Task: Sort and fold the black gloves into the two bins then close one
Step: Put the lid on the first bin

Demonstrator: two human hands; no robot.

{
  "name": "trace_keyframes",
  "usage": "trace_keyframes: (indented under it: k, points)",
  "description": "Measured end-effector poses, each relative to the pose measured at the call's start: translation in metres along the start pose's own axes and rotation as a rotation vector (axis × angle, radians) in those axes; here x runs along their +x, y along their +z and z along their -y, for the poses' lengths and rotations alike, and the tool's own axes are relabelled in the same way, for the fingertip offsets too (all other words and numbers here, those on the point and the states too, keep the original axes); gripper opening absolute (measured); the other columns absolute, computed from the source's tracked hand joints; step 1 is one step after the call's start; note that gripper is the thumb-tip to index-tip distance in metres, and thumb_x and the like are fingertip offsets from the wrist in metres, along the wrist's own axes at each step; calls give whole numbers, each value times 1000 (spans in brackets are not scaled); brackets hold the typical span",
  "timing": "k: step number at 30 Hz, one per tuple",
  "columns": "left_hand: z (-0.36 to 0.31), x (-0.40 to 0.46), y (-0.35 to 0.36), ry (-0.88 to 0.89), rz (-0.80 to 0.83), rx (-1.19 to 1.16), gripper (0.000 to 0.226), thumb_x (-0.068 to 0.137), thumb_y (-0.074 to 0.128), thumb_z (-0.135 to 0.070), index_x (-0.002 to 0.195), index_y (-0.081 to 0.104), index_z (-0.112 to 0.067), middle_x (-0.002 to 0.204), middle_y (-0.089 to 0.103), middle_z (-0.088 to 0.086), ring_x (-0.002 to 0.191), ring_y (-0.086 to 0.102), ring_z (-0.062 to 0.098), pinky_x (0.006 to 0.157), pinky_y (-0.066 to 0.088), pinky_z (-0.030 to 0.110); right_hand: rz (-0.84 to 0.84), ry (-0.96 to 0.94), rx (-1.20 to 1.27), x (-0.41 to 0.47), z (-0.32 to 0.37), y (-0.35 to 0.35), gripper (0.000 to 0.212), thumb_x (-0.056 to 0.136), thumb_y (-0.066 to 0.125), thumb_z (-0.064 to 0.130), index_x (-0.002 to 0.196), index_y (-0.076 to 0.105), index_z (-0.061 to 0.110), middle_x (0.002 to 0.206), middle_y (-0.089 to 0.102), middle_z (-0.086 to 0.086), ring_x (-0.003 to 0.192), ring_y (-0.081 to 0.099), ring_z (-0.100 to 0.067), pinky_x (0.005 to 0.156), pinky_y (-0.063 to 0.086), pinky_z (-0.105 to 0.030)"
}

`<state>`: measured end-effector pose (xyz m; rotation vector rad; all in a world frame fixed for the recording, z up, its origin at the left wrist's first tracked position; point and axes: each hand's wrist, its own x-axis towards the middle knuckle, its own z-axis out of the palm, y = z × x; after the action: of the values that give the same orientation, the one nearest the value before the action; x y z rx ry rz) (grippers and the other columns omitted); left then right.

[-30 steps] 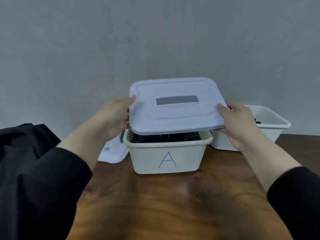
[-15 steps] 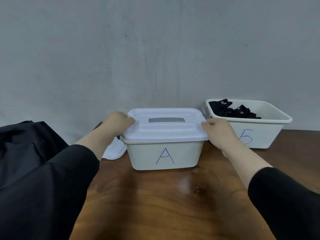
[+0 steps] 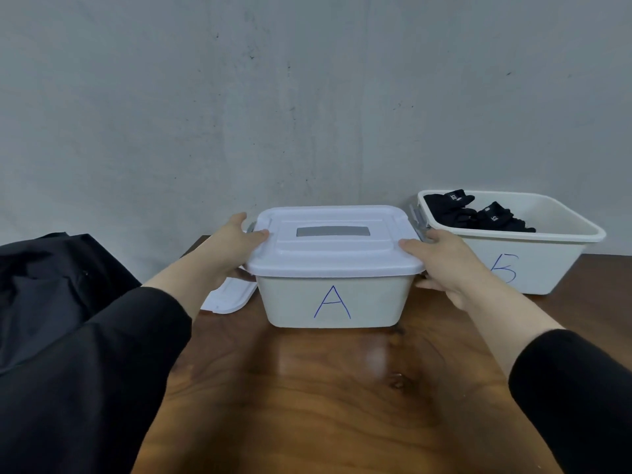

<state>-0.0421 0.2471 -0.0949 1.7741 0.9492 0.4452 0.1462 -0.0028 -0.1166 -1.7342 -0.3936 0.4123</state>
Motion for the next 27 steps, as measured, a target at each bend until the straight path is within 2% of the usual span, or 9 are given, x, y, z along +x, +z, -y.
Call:
trace_keyframes:
  k: [3, 5, 7, 10, 14, 17, 19, 24, 27]
  points:
    - [-9, 15, 5, -23, -15, -19, 73, 101, 61, -34, 159, 21, -16, 147, 44, 5, 94, 64, 23, 64, 61, 40, -57, 2, 29, 15, -1, 3, 56, 94, 71, 27, 143, 47, 12, 110, 60, 1, 102, 61, -23, 91, 56, -46]
    - [-10, 24, 8, -51, 23, -81, 58, 98, 67, -29, 144, 45, -2, 125, 60, 5, 94, 66, 24, 73, 62, 41, -133, -37, -14, 24, -1, 7, 48, 91, 74, 27, 131, 57, 9, 112, 64, -9, 96, 62, -27, 79, 55, -42]
    - [-5, 29, 11, -61, 104, -186, 39, 94, 71, -23, 126, 59, -3, 112, 70, 7, 97, 71, 23, 79, 61, 38, -160, -48, -40, 32, -2, 9, 34, 89, 74, 25, 113, 64, 4, 101, 65, -13, 82, 58, -26, 67, 45, -35]
    - [2, 37, 16, -33, 154, -274, 29, 96, 68, -17, 123, 60, -8, 113, 72, 7, 100, 72, 23, 77, 61, 36, -130, -23, -13, 40, -4, 10, 24, 90, 74, 25, 104, 68, 7, 99, 69, -8, 83, 62, -25, 67, 49, -34]
    - [0, 65, 18, 3, 98, -199, 32, 100, 62, -16, 130, 58, -8, 118, 69, 9, 100, 70, 26, 73, 59, 37, -106, -49, -45, 51, 0, 19, 23, 91, 72, 25, 107, 67, 8, 107, 71, -12, 99, 68, -32, 92, 58, -50]
    - [-5, 87, 21, 19, 82, -137, 32, 101, 58, -15, 132, 57, -8, 118, 66, 10, 97, 67, 26, 74, 57, 38, -136, -103, -186, 65, 4, 26, 15, 95, 65, 25, 95, 62, 10, 92, 64, -8, 81, 62, -24, 69, 55, -38]
    - [-7, 101, 22, 22, 75, -112, 34, 101, 57, -16, 134, 55, -7, 119, 65, 11, 100, 66, 27, 76, 57, 39, -157, -123, -345, 74, 10, 31, 20, 99, 58, 23, 85, 52, 10, 75, 49, -2, 64, 45, -17, 53, 34, -30]
    - [-14, 123, 24, 43, 54, -61, 34, 101, 55, -16, 133, 55, -5, 122, 63, 15, 109, 65, 32, 91, 58, 45, -193, -94, -501, 103, 18, 37, 28, 100, 54, 24, 76, 47, 12, 69, 43, -2, 64, 43, -22, 51, 27, -31]
    - [-11, 131, 26, 63, 23, -58, 28, 100, 56, -16, 125, 58, -4, 113, 63, 12, 101, 64, 31, 84, 57, 42, -224, -159, -562, 105, 17, 42, 18, 100, 55, 22, 88, 64, 11, 74, 54, -5, 79, 50, -28, 57, 34, -31]
